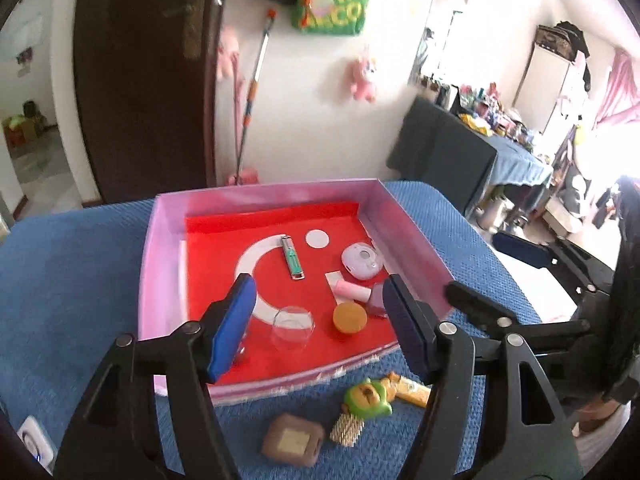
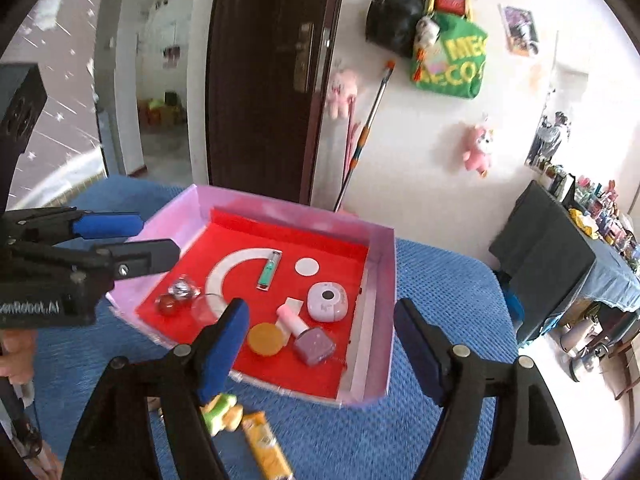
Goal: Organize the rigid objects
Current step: 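Withdraw both tools from the box back above the table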
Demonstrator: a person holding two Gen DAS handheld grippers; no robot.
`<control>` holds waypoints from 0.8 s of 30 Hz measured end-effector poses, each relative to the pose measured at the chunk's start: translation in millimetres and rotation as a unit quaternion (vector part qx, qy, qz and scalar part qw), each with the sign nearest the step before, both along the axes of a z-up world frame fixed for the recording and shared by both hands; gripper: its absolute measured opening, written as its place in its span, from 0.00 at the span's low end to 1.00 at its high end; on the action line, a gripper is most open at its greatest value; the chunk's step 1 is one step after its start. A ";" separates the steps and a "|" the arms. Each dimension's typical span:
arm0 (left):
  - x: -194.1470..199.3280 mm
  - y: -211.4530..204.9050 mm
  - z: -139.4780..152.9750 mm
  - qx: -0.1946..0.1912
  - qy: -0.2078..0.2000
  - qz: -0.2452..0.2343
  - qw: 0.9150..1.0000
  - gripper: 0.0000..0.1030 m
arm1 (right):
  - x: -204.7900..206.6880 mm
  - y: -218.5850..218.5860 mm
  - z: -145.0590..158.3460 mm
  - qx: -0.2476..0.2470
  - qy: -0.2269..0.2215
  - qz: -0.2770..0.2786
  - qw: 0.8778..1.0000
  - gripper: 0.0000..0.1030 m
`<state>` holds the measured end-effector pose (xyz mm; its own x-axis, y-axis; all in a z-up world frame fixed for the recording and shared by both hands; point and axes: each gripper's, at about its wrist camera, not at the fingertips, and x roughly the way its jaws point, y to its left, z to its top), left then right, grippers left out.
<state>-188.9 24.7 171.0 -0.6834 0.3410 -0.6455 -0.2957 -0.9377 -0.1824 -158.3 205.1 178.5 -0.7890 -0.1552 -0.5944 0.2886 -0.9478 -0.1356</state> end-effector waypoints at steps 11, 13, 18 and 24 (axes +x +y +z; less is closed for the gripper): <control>106.7 -19.4 20.9 0.013 0.103 0.054 0.993 0.86 | 93.7 25.8 17.2 -0.047 0.058 -0.003 0.997 0.97; 124.9 -22.0 21.3 0.010 0.122 0.063 0.991 0.90 | 105.4 28.8 14.5 -0.052 0.062 -0.006 0.997 0.98; 160.5 -28.5 17.2 -0.004 0.156 0.087 0.984 0.95 | 125.0 36.3 1.6 -0.073 0.066 -0.022 0.995 1.00; 184.0 -33.6 -6.2 -0.022 0.158 0.110 0.981 0.97 | 135.4 41.5 -27.1 -0.080 0.069 -0.047 0.993 1.00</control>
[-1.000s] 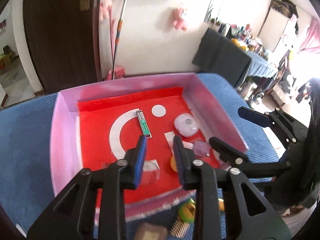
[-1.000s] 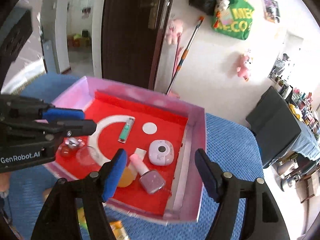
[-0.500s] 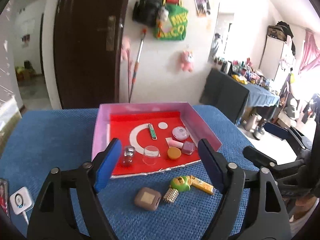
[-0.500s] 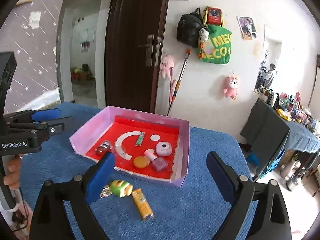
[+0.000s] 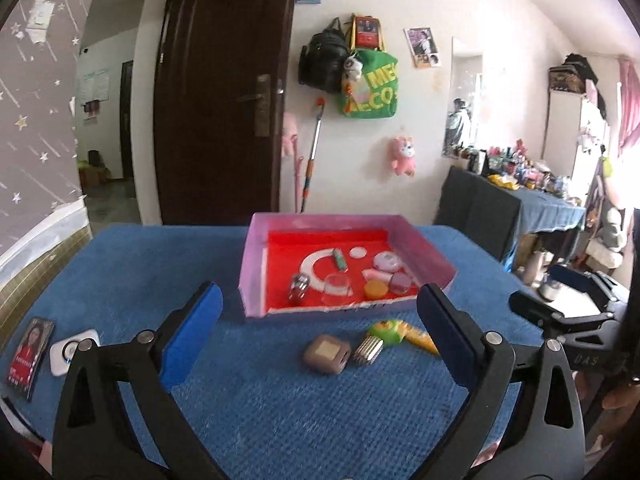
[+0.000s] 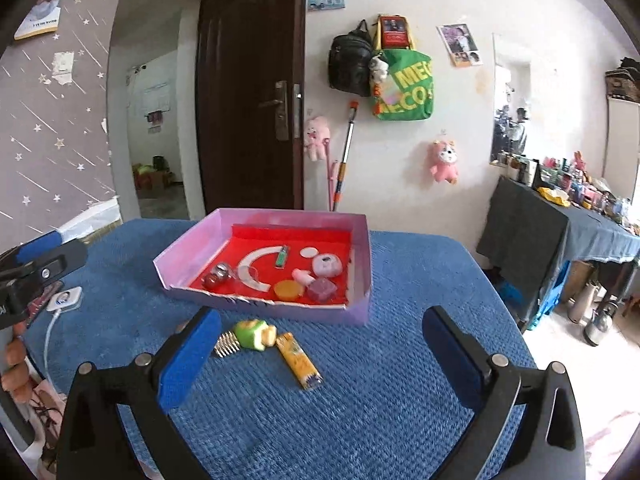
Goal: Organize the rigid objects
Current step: 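Withdraw both tools from the box back above the table, then grasp the yellow lighter with the right tool while the left tool approaches the brown compact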
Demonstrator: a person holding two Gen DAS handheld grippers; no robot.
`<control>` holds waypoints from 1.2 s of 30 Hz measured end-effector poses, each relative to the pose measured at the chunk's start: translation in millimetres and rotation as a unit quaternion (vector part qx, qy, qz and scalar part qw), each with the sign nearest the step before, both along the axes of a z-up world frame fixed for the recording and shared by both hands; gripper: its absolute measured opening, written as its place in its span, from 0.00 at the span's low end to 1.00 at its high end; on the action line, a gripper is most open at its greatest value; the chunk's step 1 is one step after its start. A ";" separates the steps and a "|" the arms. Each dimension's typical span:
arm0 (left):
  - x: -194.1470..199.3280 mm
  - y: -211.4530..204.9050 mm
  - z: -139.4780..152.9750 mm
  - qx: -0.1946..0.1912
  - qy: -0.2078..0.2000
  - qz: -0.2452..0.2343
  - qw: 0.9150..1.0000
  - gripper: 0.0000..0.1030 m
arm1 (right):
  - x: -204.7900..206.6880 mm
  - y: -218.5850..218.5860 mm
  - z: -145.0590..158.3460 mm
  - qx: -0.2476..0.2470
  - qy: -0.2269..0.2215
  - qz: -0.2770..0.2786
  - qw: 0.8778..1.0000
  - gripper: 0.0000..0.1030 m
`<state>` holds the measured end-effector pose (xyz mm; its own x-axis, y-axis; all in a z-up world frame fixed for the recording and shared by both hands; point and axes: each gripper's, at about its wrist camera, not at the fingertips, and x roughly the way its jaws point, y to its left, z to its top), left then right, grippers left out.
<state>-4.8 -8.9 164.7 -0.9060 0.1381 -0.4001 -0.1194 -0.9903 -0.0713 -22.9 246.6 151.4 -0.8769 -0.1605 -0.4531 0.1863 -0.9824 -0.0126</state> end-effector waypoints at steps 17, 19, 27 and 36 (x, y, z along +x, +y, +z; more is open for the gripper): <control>-16.7 -7.1 -39.9 0.006 -0.054 0.017 0.998 0.97 | -16.7 3.4 -45.7 -0.010 -0.039 -0.012 0.999 1.00; -19.4 -7.5 -40.1 0.008 -0.057 0.017 0.998 0.97 | -20.5 3.3 -46.4 -0.012 -0.044 -0.010 0.999 1.00; -39.0 -10.1 -39.0 -0.006 -0.073 0.010 0.997 0.97 | -42.4 -1.3 -46.8 0.006 -0.062 0.012 0.998 1.00; -75.8 -11.6 -60.9 -0.032 -0.139 -0.015 0.990 0.96 | -90.9 -13.2 -75.4 0.029 -0.142 0.045 0.988 1.00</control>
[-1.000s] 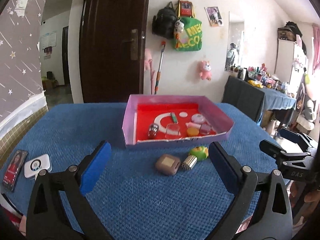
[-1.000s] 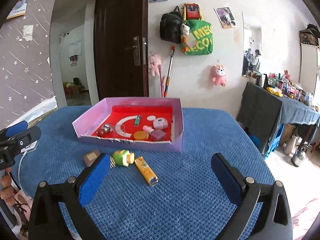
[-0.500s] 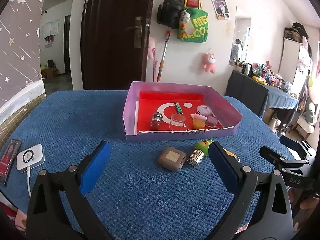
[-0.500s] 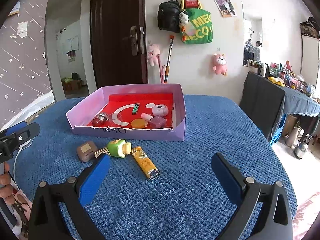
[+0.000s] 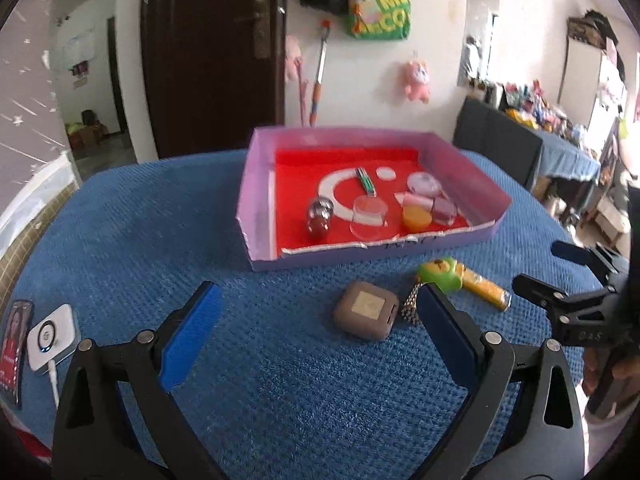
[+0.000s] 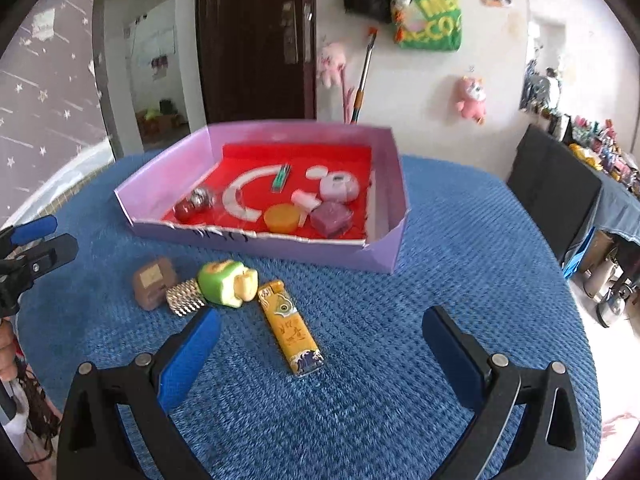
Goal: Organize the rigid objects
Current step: 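Grasp the yellow lighter with the right tool while the left tool approaches the brown compact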
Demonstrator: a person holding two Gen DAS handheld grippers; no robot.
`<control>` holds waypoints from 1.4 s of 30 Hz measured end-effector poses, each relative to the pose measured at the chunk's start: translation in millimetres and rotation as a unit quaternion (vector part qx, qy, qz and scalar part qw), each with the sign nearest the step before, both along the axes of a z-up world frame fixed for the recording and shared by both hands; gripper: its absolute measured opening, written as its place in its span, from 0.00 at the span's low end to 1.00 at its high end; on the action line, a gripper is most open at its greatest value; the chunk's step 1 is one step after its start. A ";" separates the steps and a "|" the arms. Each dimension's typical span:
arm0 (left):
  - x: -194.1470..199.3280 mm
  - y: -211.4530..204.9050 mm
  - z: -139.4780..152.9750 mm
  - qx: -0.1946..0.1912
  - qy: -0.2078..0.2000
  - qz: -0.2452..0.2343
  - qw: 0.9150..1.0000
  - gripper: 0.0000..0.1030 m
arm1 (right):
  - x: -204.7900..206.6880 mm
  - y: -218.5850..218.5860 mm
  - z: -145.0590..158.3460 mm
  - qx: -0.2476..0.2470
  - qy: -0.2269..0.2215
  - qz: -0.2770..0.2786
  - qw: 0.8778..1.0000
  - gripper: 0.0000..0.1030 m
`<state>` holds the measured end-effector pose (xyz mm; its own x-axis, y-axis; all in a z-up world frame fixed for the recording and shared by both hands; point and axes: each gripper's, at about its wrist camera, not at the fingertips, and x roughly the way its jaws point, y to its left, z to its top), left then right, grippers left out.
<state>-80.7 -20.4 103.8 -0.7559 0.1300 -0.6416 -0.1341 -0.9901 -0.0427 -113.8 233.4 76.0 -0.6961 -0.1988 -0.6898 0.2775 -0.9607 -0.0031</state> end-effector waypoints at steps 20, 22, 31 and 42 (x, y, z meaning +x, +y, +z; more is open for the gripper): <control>-52.7 30.4 -52.4 -0.007 -0.118 -0.092 0.989 0.60 | -40.2 -10.0 -40.4 0.042 -0.093 0.050 0.994 0.82; -55.6 30.2 -54.9 -0.005 -0.123 -0.095 0.988 0.56 | -39.0 -10.8 -39.5 0.037 -0.089 0.056 0.994 0.76; -55.9 34.7 -56.8 0.005 -0.116 -0.105 0.988 0.47 | -22.9 -20.2 -36.6 0.030 -0.060 0.077 0.995 0.24; -48.8 27.3 -54.6 0.020 -0.121 -0.098 0.988 0.44 | -16.5 -16.3 -10.8 0.011 -0.030 0.066 0.997 0.24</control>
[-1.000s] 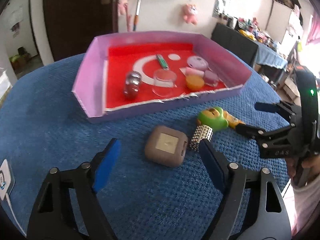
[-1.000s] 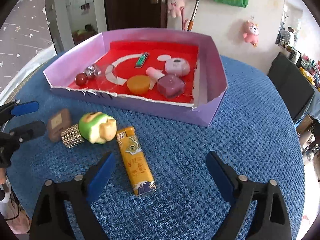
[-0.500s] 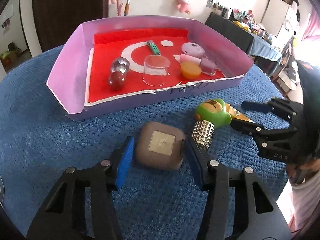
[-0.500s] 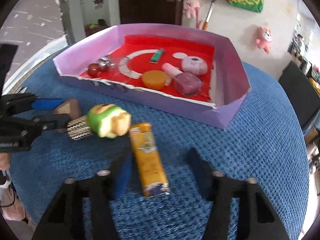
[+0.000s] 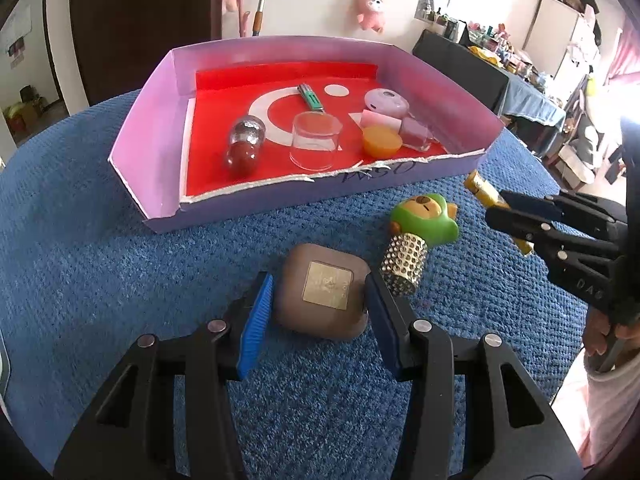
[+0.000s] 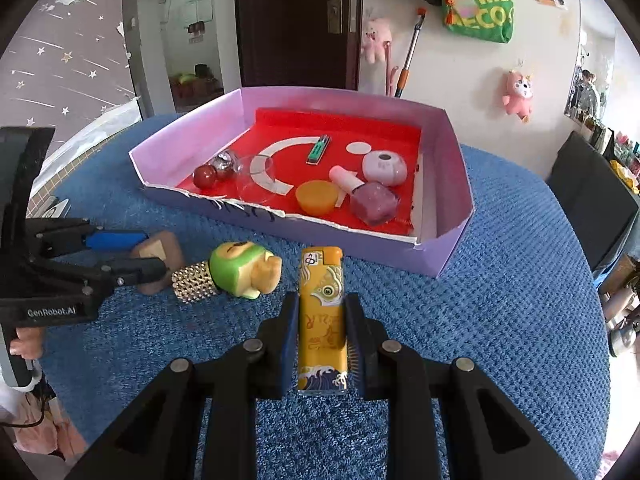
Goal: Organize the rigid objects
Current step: 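Grasp the yellow lighter with the right tool while the left tool approaches the brown compact, then grasp the brown square compact with the left tool while the right tool lifts the lighter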
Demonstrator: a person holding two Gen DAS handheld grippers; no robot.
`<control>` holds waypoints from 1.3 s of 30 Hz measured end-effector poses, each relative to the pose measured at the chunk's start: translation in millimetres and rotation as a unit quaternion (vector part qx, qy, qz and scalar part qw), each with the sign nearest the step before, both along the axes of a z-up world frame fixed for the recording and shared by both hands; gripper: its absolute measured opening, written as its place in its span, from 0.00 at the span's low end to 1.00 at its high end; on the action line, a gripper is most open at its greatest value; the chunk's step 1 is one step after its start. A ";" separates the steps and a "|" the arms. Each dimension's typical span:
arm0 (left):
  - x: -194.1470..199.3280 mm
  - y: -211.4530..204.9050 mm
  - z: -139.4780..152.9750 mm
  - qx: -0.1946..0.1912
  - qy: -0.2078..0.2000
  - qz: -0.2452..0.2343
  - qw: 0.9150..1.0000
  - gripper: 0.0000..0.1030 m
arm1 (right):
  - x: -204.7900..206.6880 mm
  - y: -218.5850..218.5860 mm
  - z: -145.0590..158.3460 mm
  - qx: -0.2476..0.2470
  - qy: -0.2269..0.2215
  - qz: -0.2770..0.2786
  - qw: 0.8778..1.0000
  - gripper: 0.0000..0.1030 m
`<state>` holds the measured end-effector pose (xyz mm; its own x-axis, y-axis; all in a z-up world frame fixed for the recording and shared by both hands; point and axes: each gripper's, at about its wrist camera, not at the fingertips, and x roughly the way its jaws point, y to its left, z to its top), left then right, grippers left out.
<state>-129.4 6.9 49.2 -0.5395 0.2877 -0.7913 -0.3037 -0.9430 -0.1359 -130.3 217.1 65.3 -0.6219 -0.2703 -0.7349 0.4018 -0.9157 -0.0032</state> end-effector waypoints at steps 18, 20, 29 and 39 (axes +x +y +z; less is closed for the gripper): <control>0.1 7.7 -11.6 -0.013 -0.007 -0.003 1.000 0.69 | 3.7 3.3 -25.2 0.038 -0.027 -0.015 0.999 0.55; -0.9 6.9 -11.8 -0.015 -0.005 -0.003 1.000 0.69 | 4.6 3.9 -26.2 0.036 -0.028 -0.013 0.999 0.63; -6.4 5.5 -12.9 -0.017 0.000 0.000 1.000 0.71 | 4.7 7.0 -27.4 0.017 -0.032 -0.010 0.999 0.47; -4.0 -2.3 0.3 -0.001 0.010 0.000 1.000 0.47 | 11.3 9.5 -13.4 -0.008 -0.018 -0.014 1.000 0.24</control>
